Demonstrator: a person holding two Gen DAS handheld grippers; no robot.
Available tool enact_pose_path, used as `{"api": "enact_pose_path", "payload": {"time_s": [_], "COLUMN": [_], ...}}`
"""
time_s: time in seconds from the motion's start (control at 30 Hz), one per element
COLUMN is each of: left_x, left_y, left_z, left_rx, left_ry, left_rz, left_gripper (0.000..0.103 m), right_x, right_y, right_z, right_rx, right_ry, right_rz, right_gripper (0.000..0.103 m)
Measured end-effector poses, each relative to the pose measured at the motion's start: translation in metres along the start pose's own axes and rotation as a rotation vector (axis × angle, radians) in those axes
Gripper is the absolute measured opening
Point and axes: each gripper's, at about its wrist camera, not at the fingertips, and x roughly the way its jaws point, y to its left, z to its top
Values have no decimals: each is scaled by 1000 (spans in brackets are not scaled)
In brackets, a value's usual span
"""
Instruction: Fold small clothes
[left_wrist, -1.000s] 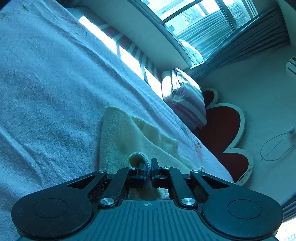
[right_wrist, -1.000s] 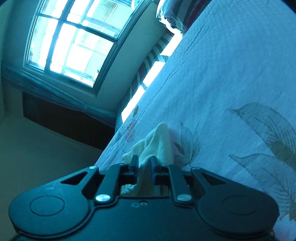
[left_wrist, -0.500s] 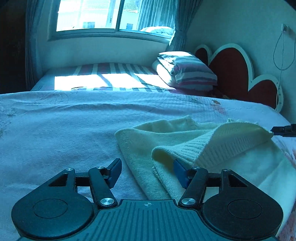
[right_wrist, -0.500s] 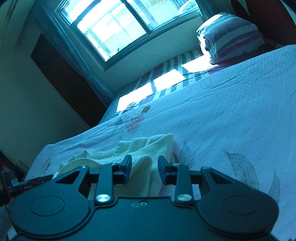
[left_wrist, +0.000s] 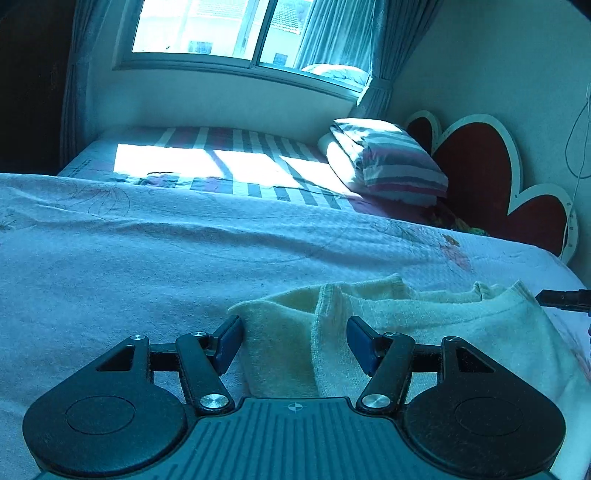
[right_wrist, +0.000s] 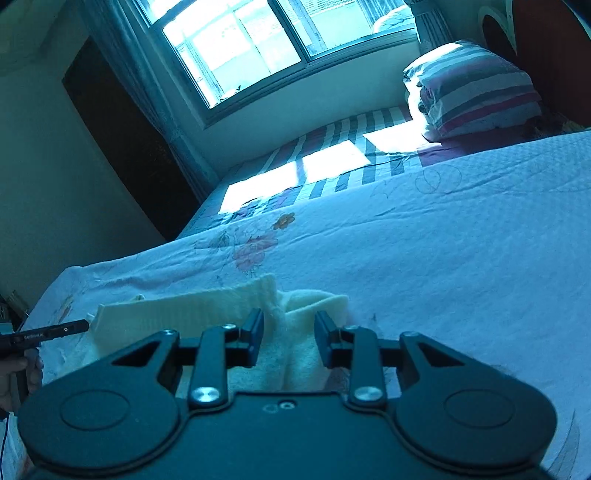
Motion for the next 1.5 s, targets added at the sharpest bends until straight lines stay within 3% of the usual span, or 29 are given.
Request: {"api": "enact_pose_path", "payload": {"time_s": [0.2,0.23,0.3,0.5,0.63,0.7,0.77,0.83,0.9,1.03,1.27,1.33,1.5], "left_x": [8,10,16,24,31,29,30,36,34,20,16,15,22], "left_y": [1,0,-1,-17,-17,-17,-19,-23,-22,-17,-18,-17,-8], "left_z": [4,5,10,20,21,21,20,17,17,22,35,38,39], "left_rx": [13,18,23,116,123,105,106,142,131,92,77,65,19], "left_ry": [7,11,28,46,82,59,63,91,74,-23,-77,-104,-69], "left_rz": [-26,-27,-19,-15,-34,-75,-95,-73,-90,-104,-121,-114,-127], "left_gripper": [61,50,44,44,43,24,23,23,9,8,6,0,0], "right_x": [3,6,10,29,33,34,34,33,31,22,10,11,15], "right_y": [-6,-5,-4,8,12,13,16,19,21,25,30,30,24], "right_z": [-1,1,3,9,9,8,8,7,7,8,19,20,18], "right_rx": [-3,0,2,-55,-70,-81,-99,-118,-129,-147,-164,-160,-147], "right_ry": [14,7,5,50,63,61,56,42,35,-1,-59,-63,-56], "right_rz": [16,19,31,39,45,45,32,21,18,14,24,22,18], "right_gripper": [32,32,32,28,24,20,6,6,6,5,5,5,5]}}
